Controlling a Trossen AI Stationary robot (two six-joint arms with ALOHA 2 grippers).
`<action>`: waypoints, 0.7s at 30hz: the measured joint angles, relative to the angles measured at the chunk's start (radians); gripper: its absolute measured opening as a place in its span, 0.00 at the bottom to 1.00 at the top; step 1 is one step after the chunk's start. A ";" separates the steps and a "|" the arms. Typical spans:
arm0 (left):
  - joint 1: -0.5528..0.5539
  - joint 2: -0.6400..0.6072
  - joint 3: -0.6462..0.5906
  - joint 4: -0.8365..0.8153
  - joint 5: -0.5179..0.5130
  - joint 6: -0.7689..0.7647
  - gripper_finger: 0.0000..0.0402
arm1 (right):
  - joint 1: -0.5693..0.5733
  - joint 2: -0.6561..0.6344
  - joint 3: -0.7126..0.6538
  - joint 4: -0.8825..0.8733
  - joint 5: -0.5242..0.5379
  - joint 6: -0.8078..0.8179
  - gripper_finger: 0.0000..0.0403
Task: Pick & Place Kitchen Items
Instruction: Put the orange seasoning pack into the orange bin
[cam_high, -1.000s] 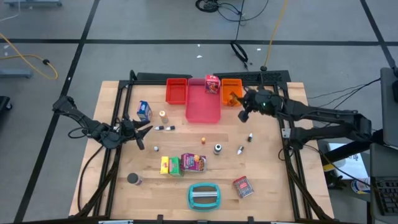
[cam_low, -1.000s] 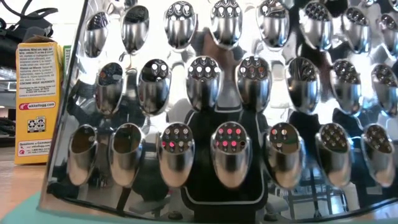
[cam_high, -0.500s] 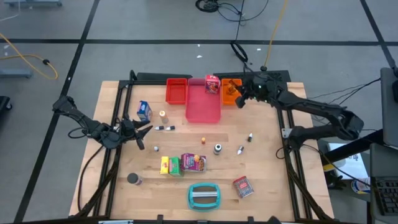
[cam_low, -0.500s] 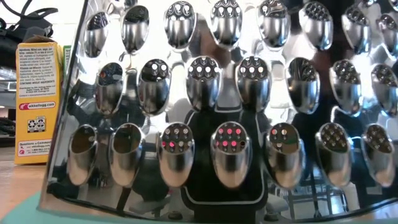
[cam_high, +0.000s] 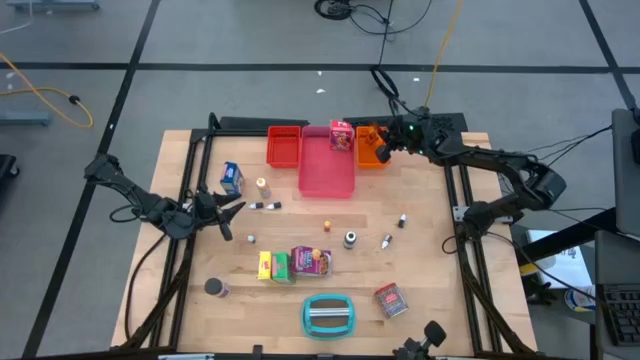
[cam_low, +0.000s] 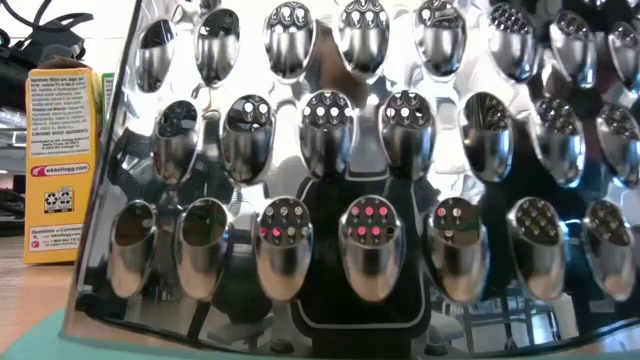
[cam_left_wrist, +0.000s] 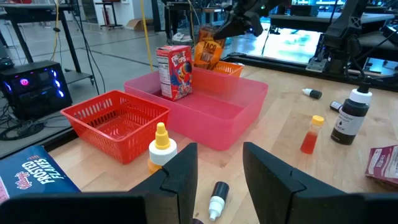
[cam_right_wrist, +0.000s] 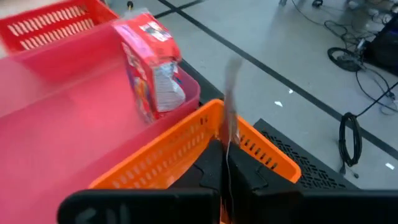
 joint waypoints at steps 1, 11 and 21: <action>0.000 0.000 0.000 0.000 0.000 0.000 0.32 | -0.006 0.011 0.009 0.002 -0.004 0.000 0.00; 0.000 0.000 0.000 0.000 -0.001 0.000 0.32 | -0.049 0.119 0.091 0.001 -0.019 -0.049 0.00; 0.000 0.000 0.000 0.000 -0.001 0.011 0.32 | -0.079 0.136 0.101 -0.015 -0.018 -0.072 0.00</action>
